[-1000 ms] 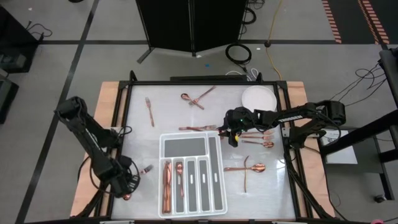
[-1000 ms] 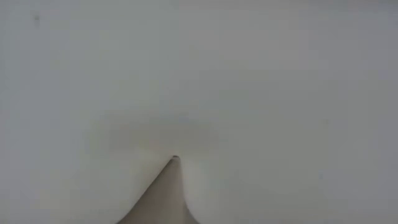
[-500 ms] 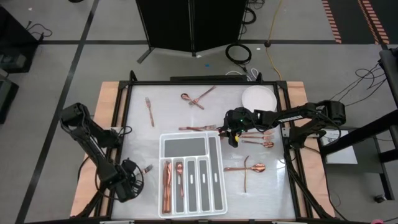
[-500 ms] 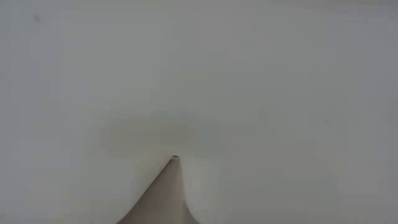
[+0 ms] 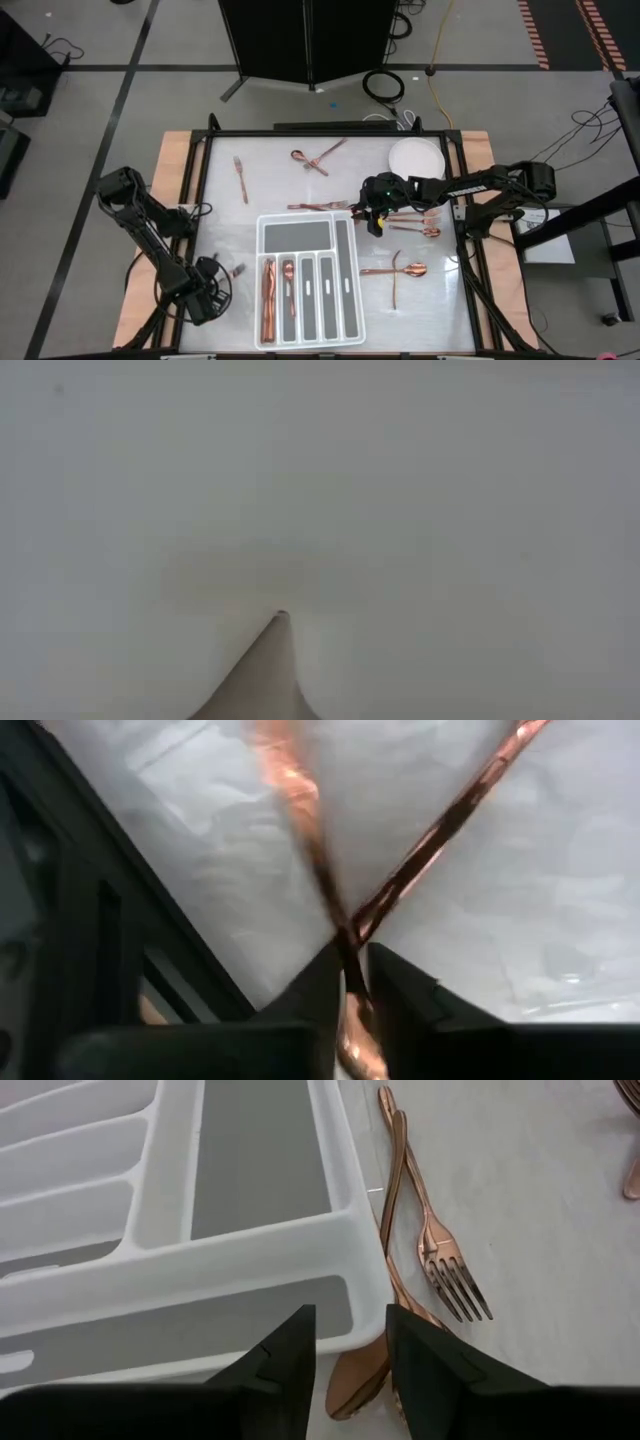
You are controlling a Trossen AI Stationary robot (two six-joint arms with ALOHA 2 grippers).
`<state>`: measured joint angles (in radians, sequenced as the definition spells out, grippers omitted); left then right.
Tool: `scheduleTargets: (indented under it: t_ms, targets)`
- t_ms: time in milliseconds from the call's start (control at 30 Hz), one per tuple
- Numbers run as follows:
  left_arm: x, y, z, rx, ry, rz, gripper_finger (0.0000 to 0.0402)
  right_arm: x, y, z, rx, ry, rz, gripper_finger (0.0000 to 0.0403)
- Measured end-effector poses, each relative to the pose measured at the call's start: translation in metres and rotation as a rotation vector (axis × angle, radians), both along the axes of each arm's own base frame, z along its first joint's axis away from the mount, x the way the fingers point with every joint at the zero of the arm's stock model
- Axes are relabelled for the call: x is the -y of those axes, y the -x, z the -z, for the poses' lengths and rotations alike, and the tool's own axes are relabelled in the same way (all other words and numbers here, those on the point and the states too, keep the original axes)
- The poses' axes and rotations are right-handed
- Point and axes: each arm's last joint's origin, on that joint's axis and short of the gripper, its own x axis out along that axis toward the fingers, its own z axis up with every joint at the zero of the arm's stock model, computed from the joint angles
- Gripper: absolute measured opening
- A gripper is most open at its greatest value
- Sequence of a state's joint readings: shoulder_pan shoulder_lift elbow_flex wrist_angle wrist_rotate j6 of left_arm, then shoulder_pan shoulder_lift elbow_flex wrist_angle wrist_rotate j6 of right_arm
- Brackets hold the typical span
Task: Sort silverware
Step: Put the spoon into the silverware tray
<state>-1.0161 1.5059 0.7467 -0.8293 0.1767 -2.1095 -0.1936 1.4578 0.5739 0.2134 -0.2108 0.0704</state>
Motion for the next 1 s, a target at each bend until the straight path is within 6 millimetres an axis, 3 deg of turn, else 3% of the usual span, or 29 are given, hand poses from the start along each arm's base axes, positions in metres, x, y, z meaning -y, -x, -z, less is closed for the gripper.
scheduleTargets:
  t_ms: [100,400,667,1000]
  targets:
    - [-0.002,0.001,-0.002,0.003,-0.005,0.027,0.0009,0.0,0.0,0.0,0.0,0.0,0.0,0.0114]
    - [-0.018,0.008,-0.031,0.091,-0.006,0.045,0.0003,0.0,0.0,0.0,0.0,0.003,-0.002,0.0114]
    - [-0.031,0.002,-0.055,0.522,-0.108,0.155,0.0001,0.0,0.0,0.0,0.0,0.003,-0.002,0.0114]
    - [-0.035,-0.036,-0.074,0.933,-0.274,0.347,0.0,0.0,0.0,0.0,0.003,0.006,0.0,0.0114]
